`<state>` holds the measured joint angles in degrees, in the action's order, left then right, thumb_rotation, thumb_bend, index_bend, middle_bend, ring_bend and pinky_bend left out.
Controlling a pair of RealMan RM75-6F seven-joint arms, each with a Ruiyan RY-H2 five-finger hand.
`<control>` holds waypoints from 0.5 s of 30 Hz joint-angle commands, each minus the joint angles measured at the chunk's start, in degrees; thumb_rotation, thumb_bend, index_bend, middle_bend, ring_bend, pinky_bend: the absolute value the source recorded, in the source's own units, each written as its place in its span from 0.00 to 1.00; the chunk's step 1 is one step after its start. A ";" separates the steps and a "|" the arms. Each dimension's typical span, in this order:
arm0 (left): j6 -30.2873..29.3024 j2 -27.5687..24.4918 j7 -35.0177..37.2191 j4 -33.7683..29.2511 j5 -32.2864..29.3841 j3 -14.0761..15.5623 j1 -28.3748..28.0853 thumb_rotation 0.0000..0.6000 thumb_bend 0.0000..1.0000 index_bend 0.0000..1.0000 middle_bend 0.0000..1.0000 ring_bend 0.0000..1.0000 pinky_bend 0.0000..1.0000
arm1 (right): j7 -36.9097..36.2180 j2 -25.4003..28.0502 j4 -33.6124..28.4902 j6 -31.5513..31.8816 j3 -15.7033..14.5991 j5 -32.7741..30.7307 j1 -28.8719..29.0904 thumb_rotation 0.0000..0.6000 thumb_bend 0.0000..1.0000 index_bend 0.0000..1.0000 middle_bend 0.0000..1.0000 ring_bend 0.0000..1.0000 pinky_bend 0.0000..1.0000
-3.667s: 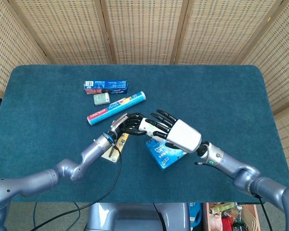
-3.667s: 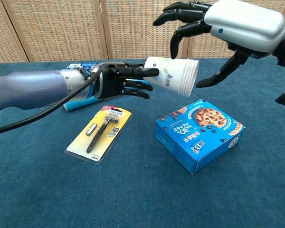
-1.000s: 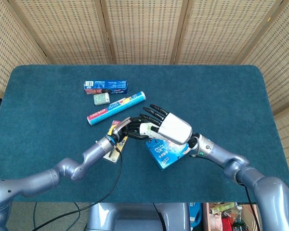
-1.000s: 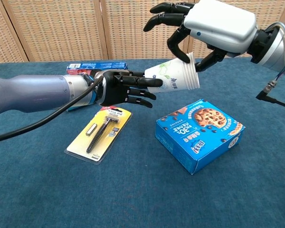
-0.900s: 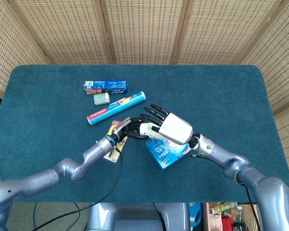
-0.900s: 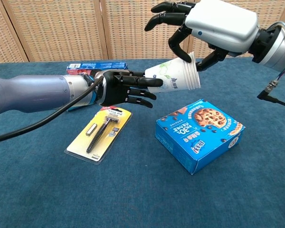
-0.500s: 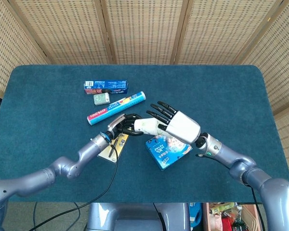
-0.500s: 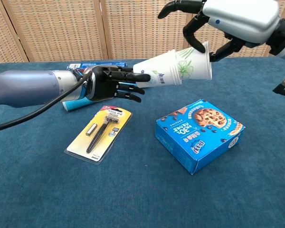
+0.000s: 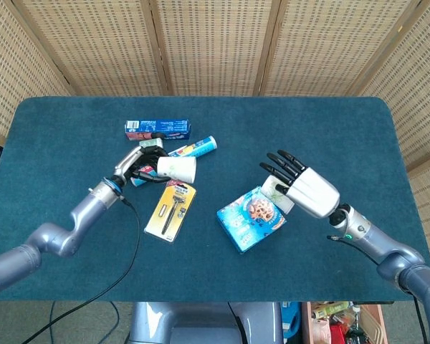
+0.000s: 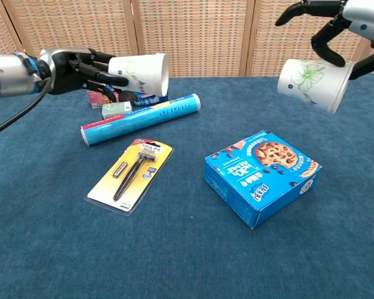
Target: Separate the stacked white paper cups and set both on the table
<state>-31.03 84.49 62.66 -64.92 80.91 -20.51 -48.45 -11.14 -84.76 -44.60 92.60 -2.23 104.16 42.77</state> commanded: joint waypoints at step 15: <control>-13.75 -14.43 -42.91 -4.48 2.18 10.32 8.96 1.00 0.13 0.54 0.51 0.46 0.45 | 4.08 4.24 -12.28 -11.20 -0.93 -7.37 -6.58 1.00 0.17 0.44 0.00 0.00 0.13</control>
<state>-42.73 71.46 25.82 -68.12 84.66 -12.39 -41.68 -7.88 -81.06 -55.06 83.48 -3.14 98.19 36.87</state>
